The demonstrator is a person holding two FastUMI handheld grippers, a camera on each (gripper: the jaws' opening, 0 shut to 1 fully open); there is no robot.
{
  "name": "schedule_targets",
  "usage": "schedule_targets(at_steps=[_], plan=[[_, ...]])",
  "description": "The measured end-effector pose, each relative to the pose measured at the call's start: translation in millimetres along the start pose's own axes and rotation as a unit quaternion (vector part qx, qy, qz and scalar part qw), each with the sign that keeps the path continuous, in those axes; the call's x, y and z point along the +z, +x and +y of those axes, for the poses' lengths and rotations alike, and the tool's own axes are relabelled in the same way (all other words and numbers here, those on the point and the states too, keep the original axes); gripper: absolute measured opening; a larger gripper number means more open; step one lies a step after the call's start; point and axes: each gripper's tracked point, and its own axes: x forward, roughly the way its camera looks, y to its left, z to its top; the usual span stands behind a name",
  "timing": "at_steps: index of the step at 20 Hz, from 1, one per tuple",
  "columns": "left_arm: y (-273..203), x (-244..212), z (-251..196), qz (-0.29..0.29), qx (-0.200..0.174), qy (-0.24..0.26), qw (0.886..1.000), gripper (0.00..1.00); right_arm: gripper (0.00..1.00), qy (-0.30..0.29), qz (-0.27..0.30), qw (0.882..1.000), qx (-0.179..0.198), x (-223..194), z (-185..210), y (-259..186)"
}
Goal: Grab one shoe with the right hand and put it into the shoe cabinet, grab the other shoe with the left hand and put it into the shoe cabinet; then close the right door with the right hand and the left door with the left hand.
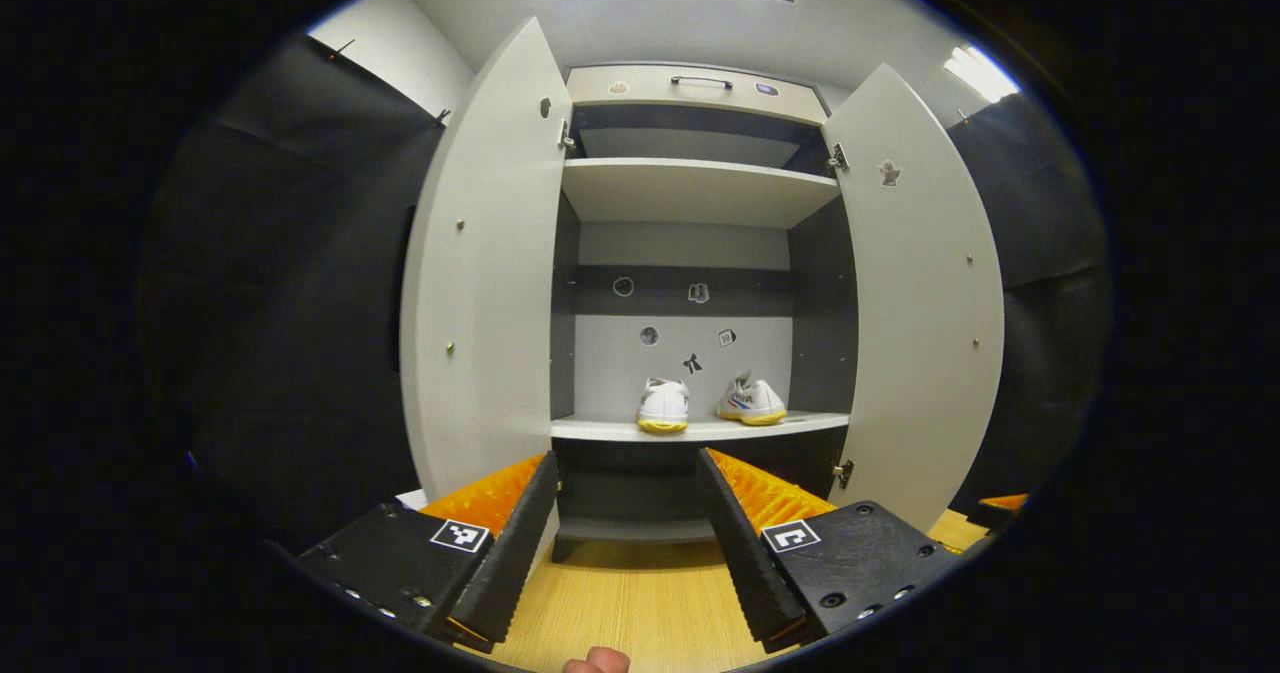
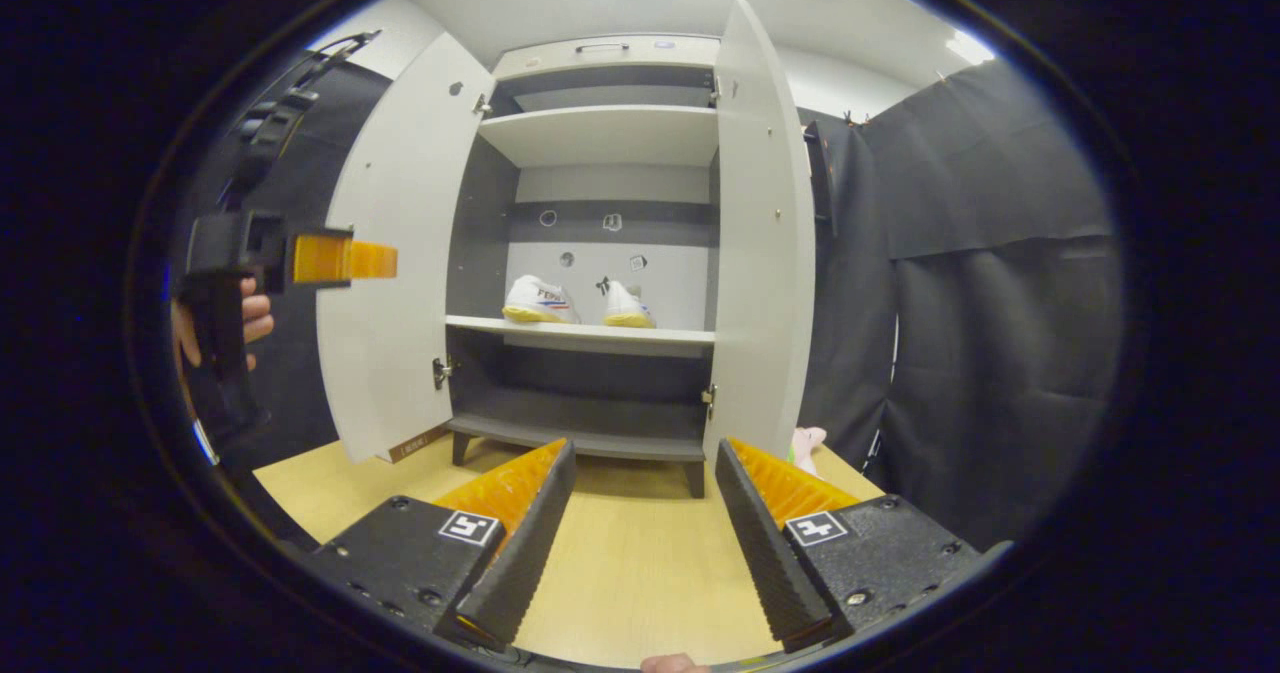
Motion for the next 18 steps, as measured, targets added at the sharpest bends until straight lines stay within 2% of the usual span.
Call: schedule_targets(at_steps=[1, 2, 7, 10, 14, 18], plan=[[-12.6, -10.0, -2.3, -0.004, 0.003, 0.012, 1.000, 0.96, 0.90, -0.006, 0.003, 1.000, 0.001, -3.0, 1.9, -3.4], [-26.0, -25.5, -6.6, 0.004, 0.002, 0.017, 1.000, 0.87, 0.92, -0.012, 0.006, 1.000, 0.002, -5.9, 3.3, -6.4], [-68.3, -69.6, -26.2, 0.047, -0.010, -0.017, 0.999, 0.88, 0.94, -0.010, 0.023, 1.000, -0.004, -10.9, -1.0, -21.8], [-75.6, -76.2, -28.1, 0.056, -0.017, 0.008, 0.998, 0.89, 0.95, 0.001, 0.014, 1.000, -0.017, 10.5, -19.2, -33.6], [-77.7, -78.7, -36.6, 0.054, -0.028, 0.006, 0.998, 0.89, 0.96, -0.016, -0.009, 0.997, -0.072, 57.2, -74.6, -38.1], [-76.0, -78.9, -47.4, 0.055, -0.044, 0.011, 0.997, 0.89, 0.97, 0.024, -0.030, 0.993, -0.110, 110.7, -128.1, -29.6]])
